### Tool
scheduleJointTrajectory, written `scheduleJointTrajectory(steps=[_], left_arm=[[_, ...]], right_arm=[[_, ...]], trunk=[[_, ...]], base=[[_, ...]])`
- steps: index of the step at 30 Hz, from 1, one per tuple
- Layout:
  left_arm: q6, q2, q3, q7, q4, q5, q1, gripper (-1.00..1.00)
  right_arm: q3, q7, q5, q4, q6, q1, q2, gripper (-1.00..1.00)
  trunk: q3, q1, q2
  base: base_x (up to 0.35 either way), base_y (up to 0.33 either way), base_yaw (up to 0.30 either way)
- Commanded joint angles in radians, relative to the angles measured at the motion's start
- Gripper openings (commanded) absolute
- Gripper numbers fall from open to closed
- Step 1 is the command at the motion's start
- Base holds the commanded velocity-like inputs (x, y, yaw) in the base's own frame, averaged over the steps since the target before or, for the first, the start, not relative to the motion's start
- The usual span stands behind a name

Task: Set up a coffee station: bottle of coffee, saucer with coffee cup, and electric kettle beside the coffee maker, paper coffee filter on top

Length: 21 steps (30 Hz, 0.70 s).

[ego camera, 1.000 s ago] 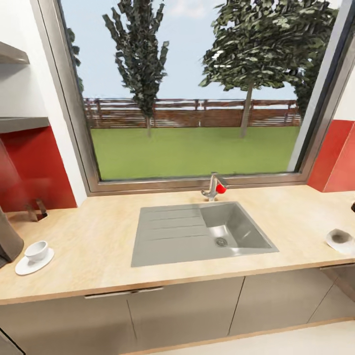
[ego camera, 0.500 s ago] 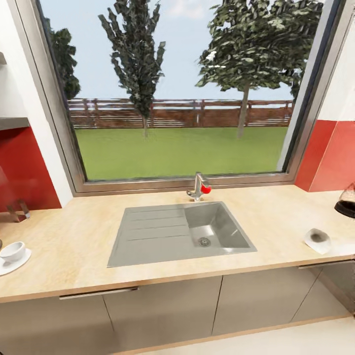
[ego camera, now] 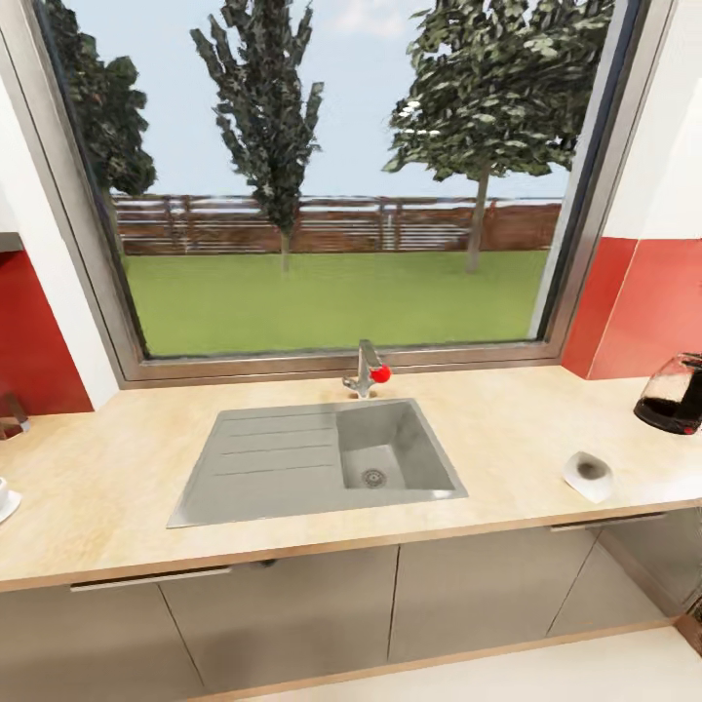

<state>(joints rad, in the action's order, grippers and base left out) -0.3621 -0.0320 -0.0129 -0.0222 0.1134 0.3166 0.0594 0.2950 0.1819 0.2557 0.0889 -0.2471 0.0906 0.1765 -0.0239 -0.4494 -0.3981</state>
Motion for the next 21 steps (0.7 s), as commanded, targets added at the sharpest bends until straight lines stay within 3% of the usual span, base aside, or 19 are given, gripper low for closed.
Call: scheduleJointTrajectory(steps=[1, 15, 21], left_arm=[[-0.001, 0.0, -0.001, -0.002, 0.002, 0.006, 0.0, 1.0], [-0.001, 0.0, -0.001, -0.002, 0.002, 0.006, 0.0, 1.0], [-0.001, 0.0, -0.001, -0.002, 0.002, 0.006, 0.0, 1.0]], right_arm=[[0.009, 0.005, 0.008, 0.002, -0.001, 0.0, 0.0, 1.0], [0.009, 0.005, 0.008, 0.001, -0.002, 0.001, -0.002, 1.0], [0.006, -0.022, 0.011, 0.001, -0.003, 0.001, -0.007, 1.0]], trunk=[[-0.002, -0.001, -0.002], [-0.002, -0.001, -0.002], [-0.008, -0.001, -0.002]], base=[[0.0, -0.296, 0.0], [0.0, -0.296, 0.004], [0.0, -0.296, 0.15]])
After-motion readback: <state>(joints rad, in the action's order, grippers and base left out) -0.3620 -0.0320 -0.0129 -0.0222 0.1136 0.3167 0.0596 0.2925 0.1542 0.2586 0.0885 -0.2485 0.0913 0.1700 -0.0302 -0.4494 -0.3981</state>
